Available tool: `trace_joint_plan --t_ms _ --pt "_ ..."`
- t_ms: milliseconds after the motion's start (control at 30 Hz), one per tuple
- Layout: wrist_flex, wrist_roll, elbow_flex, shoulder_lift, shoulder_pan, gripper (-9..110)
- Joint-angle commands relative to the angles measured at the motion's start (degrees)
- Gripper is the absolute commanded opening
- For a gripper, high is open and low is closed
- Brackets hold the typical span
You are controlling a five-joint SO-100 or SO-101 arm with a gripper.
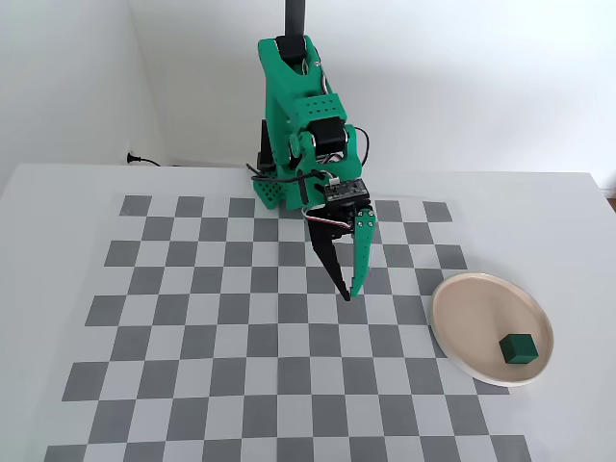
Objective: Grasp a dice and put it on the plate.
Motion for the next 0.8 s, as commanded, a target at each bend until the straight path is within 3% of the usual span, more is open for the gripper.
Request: trace_joint_plan --t_ms 0,200,467,767 --pt "-0.97 2.46 2.55 7.73 3.78 -4" --pt "2.46 6.24 7.65 14.24 7.21 -4" --pt "5.27 19.86 14.41 24.26 11.51 -4" --pt "-2.20 29.44 25.31 32.08 15.64 -4"
